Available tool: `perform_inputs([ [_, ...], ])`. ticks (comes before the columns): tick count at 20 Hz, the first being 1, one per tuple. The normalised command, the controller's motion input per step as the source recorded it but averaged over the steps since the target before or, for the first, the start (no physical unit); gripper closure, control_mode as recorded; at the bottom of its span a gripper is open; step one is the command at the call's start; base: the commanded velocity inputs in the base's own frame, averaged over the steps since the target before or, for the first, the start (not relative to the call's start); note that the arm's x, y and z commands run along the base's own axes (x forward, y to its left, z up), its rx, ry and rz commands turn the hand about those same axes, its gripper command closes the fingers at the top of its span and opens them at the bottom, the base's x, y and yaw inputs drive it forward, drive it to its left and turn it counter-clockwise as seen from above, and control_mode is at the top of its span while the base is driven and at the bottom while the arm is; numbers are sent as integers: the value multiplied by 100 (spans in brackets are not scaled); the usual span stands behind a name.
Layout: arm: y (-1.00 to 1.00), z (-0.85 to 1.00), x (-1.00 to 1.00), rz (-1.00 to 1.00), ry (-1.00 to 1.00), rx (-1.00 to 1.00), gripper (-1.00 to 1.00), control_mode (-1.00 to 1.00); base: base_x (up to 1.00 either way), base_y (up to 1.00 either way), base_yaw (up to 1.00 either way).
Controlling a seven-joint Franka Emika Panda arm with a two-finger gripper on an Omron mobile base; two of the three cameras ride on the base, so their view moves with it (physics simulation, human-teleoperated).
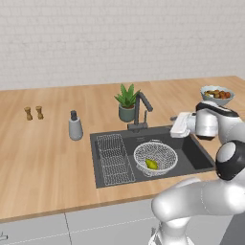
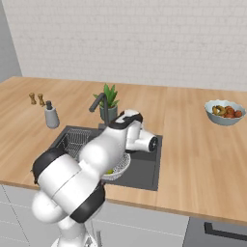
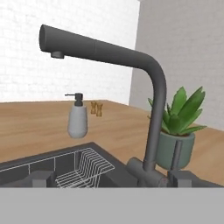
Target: Put the colander in the sink, put the pear in the colander, and turn on the sink faucet and pour water over the colander.
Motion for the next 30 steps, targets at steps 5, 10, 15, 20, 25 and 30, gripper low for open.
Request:
perform_inputs([
  [5,25,-6,2,-8,-9,0,-100,-100,0,0,0],
  [10,12,0,34,-7,-6,0,-100,-100,0,0,0],
  [15,10,-7,36,-4,0,0,-100,-100,0,0,0],
  [20,1,-2,33,-1,0,0,-100,-100,0,0,0],
  [25,0,-1,18,0,0,0,-100,-100,0,0,0],
  [30,1,0,15,0,-1,0,-100,-100,0,0,0],
])
